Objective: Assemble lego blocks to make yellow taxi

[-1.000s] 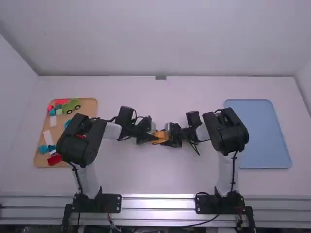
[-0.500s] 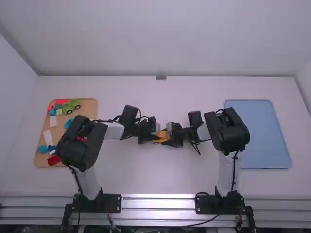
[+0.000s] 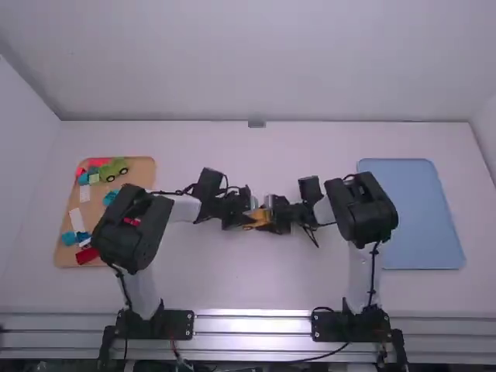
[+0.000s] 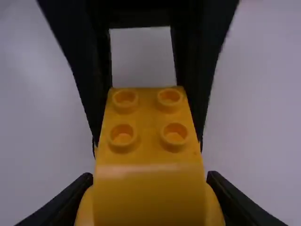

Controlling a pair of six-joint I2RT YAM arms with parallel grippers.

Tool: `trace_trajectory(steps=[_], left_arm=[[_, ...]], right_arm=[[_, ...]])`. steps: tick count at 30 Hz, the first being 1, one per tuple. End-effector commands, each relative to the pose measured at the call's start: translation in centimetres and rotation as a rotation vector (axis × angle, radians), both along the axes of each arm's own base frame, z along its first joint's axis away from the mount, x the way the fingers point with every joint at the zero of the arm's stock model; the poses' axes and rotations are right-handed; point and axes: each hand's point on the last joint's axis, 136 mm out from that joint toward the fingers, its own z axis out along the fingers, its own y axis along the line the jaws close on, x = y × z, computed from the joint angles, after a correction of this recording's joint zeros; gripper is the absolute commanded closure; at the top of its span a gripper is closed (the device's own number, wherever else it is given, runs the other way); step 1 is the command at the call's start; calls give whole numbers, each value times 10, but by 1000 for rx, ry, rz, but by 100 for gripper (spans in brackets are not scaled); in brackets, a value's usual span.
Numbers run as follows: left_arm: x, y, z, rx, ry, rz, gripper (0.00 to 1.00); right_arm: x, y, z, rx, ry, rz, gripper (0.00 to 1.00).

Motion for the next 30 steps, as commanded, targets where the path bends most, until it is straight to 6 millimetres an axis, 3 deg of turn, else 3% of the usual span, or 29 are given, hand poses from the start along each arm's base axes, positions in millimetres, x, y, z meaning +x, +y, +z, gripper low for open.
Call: trace_trajectory(steps=[1,8,11,13,15,19,23,26,30], left_arm=[[0,1,-11,70,-1,29,61],[12,16,11,16,-26,64,60],[11,26,24,-31,-38,49,55],[10,35,30,-53,-58,30,40],[9,46,38,-88,-64,25,1],[14,74,54,-129,-46,90,1],[38,112,55,-138,24,295,1],[63,144,49,-121,139,566,1],[82,180,34,-57,223,870,1]], right_arm=[[-4,5,-3,-1,17,17,61],[-4,6,-3,-1,38,8,61],[-4,6,-3,0,38,8,61],[-4,6,-3,-1,37,8,61],[-4,6,-3,0,38,8,61],[-5,6,-1,8,37,13,60],[11,3,14,33,91,-36,60],[31,-12,40,40,126,-119,61],[62,-59,70,-70,113,-316,63]])
